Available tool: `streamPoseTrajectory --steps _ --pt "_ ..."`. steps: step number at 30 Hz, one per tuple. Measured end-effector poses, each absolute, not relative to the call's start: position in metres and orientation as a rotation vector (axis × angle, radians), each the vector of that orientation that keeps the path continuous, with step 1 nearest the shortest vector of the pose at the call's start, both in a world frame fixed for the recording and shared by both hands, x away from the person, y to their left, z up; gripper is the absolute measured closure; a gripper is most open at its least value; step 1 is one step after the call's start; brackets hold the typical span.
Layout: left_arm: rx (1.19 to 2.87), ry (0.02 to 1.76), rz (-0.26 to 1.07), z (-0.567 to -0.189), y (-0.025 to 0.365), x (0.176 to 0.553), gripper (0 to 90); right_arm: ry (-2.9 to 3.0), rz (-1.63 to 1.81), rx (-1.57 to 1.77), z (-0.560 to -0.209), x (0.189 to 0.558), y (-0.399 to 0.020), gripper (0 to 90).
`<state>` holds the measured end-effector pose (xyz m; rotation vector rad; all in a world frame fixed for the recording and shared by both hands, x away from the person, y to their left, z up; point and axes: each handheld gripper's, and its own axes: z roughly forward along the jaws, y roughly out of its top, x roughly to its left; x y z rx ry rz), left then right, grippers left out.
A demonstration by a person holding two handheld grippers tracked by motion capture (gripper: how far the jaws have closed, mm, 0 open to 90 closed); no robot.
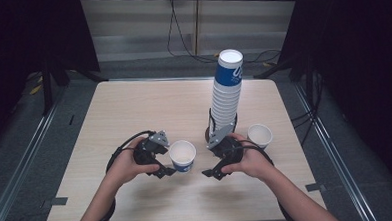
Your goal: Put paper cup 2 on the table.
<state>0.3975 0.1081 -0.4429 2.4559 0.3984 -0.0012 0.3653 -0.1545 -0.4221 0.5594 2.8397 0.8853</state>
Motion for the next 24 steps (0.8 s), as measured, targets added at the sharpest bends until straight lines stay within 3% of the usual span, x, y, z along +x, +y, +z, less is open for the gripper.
streamPoseTrajectory --steps 24 --pt "2.408 0.441 -0.004 -0.441 0.128 0.397 17.3 2.761 1.068 0.689 -0.437 0.338 -0.201 12.9"
